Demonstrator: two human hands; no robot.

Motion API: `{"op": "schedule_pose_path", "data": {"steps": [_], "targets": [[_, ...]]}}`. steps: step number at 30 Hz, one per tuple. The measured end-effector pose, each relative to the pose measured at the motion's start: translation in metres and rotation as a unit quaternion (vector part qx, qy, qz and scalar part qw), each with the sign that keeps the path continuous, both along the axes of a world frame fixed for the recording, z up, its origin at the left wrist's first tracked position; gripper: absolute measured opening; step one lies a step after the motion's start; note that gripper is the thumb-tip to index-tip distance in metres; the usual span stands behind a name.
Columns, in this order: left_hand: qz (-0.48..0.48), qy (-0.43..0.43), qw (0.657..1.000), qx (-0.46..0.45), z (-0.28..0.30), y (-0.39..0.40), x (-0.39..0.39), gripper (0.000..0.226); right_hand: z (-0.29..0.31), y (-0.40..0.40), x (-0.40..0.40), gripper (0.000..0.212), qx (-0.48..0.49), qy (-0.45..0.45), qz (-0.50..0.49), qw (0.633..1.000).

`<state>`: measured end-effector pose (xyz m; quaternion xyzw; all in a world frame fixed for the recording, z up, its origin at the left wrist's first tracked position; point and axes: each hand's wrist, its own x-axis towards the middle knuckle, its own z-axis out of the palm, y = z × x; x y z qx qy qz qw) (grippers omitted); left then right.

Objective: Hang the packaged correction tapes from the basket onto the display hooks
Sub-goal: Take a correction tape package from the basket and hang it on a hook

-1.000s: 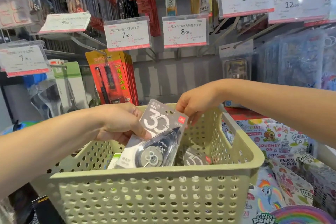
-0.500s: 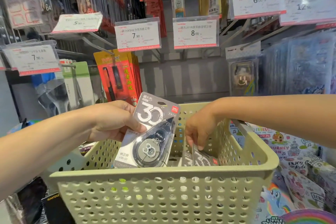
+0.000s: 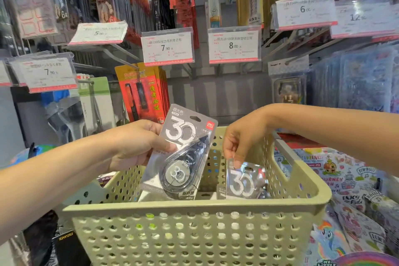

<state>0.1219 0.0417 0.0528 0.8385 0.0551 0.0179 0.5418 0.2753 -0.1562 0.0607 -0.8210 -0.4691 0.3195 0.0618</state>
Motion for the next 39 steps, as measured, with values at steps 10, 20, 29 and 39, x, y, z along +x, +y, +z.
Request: {"op": "schedule_pose_path", "data": {"steps": [10,20,29,39], "targets": [[0.005,-0.122,0.99,0.064,-0.003,-0.01,-0.007,0.033,0.028,-0.018,-0.014,0.008,0.18,-0.028,0.006,0.983],[-0.021,-0.201,0.976,0.087,0.0,-0.018,-0.003,0.057,0.05,-0.029,-0.042,0.009,0.367,-0.073,-0.019,0.927],[-0.027,-0.262,0.95,0.165,0.007,-0.032,0.001,0.024,0.057,-0.028,-0.06,0.008,0.443,-0.082,-0.053,0.891],[-0.031,-0.23,0.97,0.078,0.014,-0.056,-0.005,0.038,0.055,-0.025,-0.07,0.017,0.505,-0.095,-0.112,0.85]]}}
